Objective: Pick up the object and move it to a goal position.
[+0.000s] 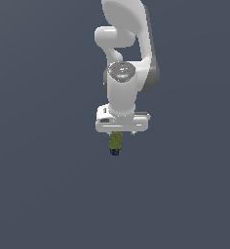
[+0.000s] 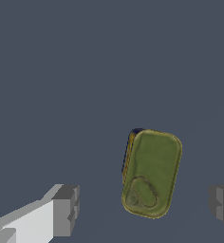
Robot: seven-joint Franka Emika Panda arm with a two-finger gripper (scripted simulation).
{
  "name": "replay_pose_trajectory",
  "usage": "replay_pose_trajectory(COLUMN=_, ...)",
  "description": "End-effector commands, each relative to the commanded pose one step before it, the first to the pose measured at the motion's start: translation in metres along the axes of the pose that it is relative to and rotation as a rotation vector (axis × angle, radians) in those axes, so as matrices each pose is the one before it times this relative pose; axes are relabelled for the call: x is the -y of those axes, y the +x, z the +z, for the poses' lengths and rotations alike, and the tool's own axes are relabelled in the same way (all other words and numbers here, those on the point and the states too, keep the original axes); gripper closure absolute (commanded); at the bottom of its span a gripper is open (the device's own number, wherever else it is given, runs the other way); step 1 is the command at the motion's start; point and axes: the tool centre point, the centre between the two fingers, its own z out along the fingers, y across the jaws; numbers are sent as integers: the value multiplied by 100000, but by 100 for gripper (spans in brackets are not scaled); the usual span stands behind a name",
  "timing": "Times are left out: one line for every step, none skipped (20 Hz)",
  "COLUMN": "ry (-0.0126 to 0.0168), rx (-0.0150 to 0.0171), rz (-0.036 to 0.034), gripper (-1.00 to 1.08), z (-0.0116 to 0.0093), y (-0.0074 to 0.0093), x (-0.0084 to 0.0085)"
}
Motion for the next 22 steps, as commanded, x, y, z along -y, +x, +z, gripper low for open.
replay_pose_trajectory(ry=0, rx=0, rz=0, gripper=-92, z=0, y=0, x=-1)
replay_pose_trajectory(ry=44, rx=-120, rz=87, gripper=-92, z=-44, y=37, x=-13)
replay_pose_trajectory(ry=124, rx=-321, rz=241, gripper=-92, z=-109, y=114, x=-28)
replay_pose_trajectory(ry=209, rx=-541, rz=405, gripper=-92, z=-188, y=186, x=-51)
replay_pose_trajectory(ry=290, rx=-752, rz=564, gripper=-92, z=-261, y=259, x=-71)
replay_pose_trajectory(ry=371, rx=-961, rz=723, gripper=-92, z=-333, y=331, x=-90)
replay_pose_trajectory(ry=402, rx=-1044, rz=789, gripper=-92, z=-360, y=361, x=-96)
replay_pose_trajectory(ry=322, rx=-839, rz=639, gripper=-92, z=-288, y=290, x=-77)
replay_pose_trajectory(ry=235, rx=-616, rz=477, gripper=-92, z=-209, y=214, x=-57)
replay_pose_trajectory(ry=148, rx=-391, rz=311, gripper=-92, z=-130, y=136, x=-36)
replay_pose_trajectory(ry=61, rx=-168, rz=144, gripper=-92, z=-54, y=57, x=-18)
replay_pose_trajectory(ry=-23, rx=55, rz=-35, gripper=-92, z=17, y=-25, x=0)
replay_pose_trajectory(ry=-76, rx=216, rz=-196, gripper=-92, z=70, y=-66, x=29)
replay_pose_trajectory(ry=-9, rx=39, rz=-56, gripper=-92, z=-1, y=-17, x=-5)
replay_pose_trajectory(ry=-20, rx=13, rz=65, gripper=-92, z=33, y=-8, x=8)
replay_pose_trajectory(ry=-65, rx=26, rz=249, gripper=-92, z=74, y=-26, x=-40)
replay_pose_trajectory(ry=-107, rx=65, rz=350, gripper=-92, z=125, y=-54, x=-44)
replay_pose_trajectory(ry=-157, rx=111, rz=469, gripper=-92, z=180, y=-82, x=-61)
replay_pose_trajectory(ry=-207, rx=154, rz=590, gripper=-92, z=234, y=-109, x=-79)
replay_pose_trajectory(ry=-252, rx=190, rz=701, gripper=-92, z=284, y=-136, x=-91)
replay_pose_trajectory(ry=-300, rx=226, rz=821, gripper=-92, z=334, y=-161, x=-109)
replay_pose_trajectory(ry=-343, rx=252, rz=934, gripper=-92, z=379, y=-184, x=-125)
